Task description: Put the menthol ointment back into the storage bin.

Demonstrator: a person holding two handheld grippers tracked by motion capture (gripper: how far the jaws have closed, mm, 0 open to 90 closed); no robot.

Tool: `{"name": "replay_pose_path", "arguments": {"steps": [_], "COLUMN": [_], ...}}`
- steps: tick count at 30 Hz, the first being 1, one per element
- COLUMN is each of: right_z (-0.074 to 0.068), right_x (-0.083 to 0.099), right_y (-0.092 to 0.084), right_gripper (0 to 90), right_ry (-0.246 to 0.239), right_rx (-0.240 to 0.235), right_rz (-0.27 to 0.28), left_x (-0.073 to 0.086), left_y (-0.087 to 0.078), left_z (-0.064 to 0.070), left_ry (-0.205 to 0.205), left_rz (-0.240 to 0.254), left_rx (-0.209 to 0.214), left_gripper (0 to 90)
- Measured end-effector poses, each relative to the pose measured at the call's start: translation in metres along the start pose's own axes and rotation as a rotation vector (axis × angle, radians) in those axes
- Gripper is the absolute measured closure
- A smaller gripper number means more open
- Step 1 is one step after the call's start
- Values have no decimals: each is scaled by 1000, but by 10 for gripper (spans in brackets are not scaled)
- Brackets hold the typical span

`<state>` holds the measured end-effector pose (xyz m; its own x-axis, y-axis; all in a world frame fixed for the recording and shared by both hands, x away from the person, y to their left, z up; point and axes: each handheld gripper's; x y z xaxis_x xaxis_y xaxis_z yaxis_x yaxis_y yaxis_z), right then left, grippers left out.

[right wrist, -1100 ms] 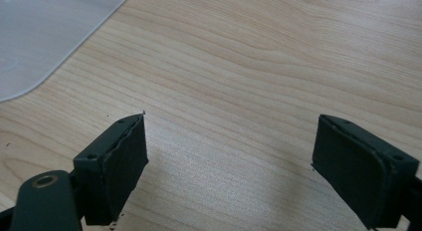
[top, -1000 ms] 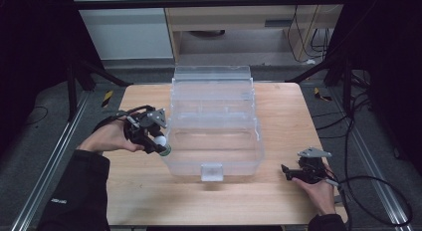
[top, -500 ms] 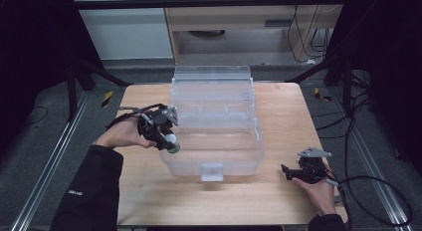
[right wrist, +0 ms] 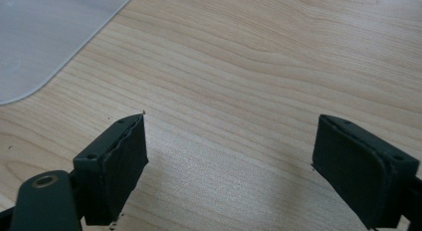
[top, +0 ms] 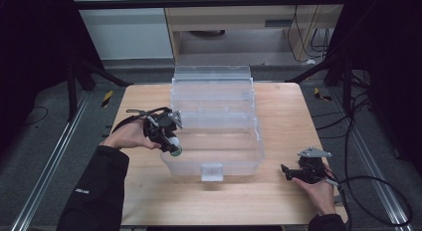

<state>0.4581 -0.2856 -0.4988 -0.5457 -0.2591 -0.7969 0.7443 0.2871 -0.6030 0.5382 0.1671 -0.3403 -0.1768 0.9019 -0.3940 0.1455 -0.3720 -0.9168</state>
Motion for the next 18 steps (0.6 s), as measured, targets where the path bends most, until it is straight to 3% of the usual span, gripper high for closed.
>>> {"name": "replay_pose_path", "arguments": {"steps": [18], "right_z": [-1], "right_x": [1], "right_y": [1], "right_gripper": [142], "right_ry": [-4], "right_rx": [-3], "right_rz": [-4], "left_x": [9], "left_y": [29], "left_z": [-2], "left_ry": [-14], "left_rz": [-51], "left_rx": [13], "left_gripper": [503]}}
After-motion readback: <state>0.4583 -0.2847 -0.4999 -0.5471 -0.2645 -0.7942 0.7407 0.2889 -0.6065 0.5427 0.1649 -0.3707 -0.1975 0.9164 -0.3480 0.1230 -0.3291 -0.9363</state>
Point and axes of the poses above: each handheld gripper's, and its own axes: y roughly forward along the jaws, x roughly out of its underside, z roughly to its right, and after that the axes turned 6 degrees about z, right-handed
